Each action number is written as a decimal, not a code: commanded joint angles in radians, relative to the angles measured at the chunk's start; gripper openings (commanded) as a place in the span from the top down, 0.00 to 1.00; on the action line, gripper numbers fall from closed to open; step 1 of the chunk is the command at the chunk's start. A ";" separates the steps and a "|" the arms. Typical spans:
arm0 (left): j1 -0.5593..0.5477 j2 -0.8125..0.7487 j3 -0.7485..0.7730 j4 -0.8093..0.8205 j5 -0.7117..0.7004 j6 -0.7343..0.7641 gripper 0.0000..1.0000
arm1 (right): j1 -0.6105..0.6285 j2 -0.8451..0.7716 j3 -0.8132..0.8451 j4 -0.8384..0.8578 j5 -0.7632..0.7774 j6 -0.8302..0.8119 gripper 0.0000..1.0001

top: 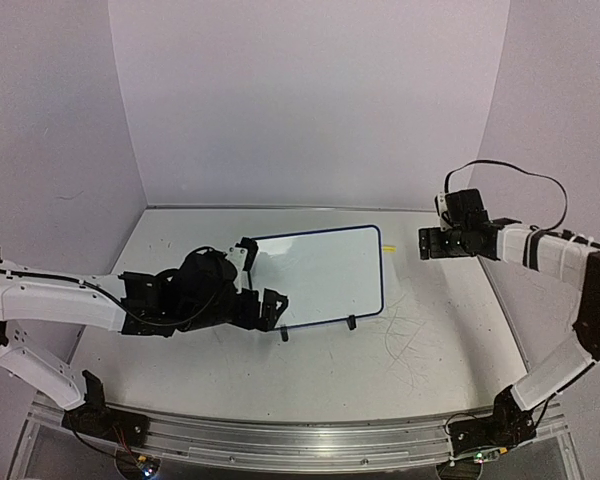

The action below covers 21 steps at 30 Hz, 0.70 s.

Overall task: Write a sentence on the whiteboard
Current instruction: Pick up the whiteboard marker from the corner of the board.

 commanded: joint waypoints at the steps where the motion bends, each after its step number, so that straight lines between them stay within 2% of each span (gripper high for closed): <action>1: 0.025 -0.064 0.008 -0.008 0.000 0.069 0.01 | -0.061 0.222 0.184 0.009 -0.174 -0.218 0.11; 9: 0.071 -0.129 0.107 -0.046 0.204 0.220 0.01 | -0.071 0.604 0.572 -0.040 -0.228 -0.422 0.18; 17: 0.095 -0.098 0.193 -0.098 0.235 0.263 0.01 | -0.072 0.879 0.907 -0.190 -0.331 -0.534 0.22; 21: 0.100 -0.069 0.213 -0.101 0.231 0.267 0.00 | -0.072 0.974 1.029 -0.275 -0.439 -0.560 0.31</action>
